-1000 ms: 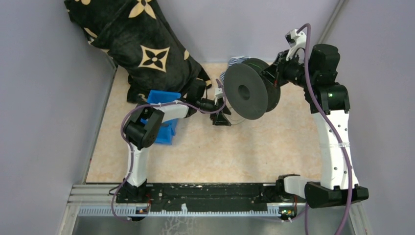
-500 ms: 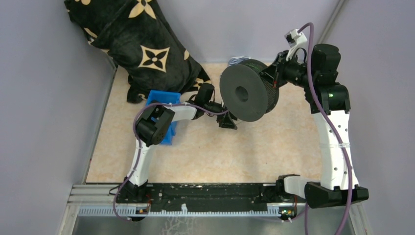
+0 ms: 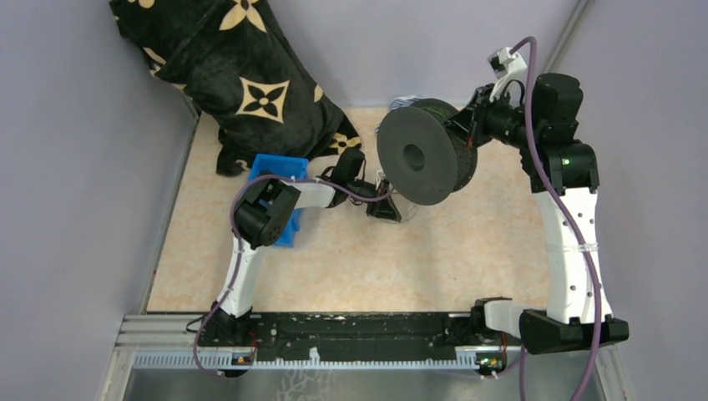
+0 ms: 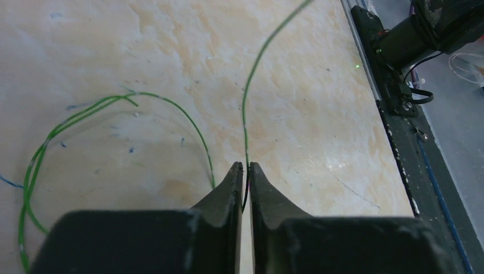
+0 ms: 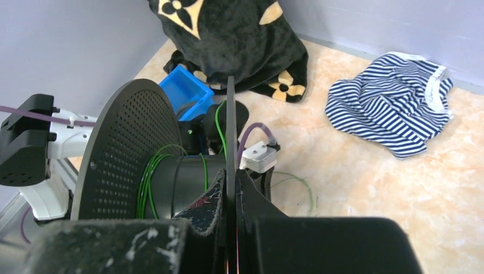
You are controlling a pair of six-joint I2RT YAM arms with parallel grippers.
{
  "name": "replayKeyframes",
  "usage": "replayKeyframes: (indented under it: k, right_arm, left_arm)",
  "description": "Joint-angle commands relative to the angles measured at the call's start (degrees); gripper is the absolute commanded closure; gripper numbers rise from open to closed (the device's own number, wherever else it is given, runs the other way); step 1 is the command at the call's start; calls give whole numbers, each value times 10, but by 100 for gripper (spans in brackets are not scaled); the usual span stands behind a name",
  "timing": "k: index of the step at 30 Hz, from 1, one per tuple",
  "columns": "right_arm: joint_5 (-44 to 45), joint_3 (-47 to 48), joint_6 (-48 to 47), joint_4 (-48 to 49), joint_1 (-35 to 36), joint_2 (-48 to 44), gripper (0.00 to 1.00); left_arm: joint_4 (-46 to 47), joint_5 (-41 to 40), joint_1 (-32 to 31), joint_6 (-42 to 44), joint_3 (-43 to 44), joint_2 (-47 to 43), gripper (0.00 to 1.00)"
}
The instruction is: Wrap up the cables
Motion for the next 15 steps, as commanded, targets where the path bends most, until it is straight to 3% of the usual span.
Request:
replayKeyframes:
  k: [1, 3, 15]
  right_arm:
    - [23, 51, 10, 41, -6, -1, 100]
    - [44, 60, 11, 38, -7, 5, 100]
    - [194, 77, 39, 69, -30, 56, 100]
  left_arm:
    - [-13, 27, -2, 42, -37, -33, 95]
    - [-27, 27, -2, 63, -54, -51, 100]
    - [-197, 3, -2, 206, -86, -130, 100]
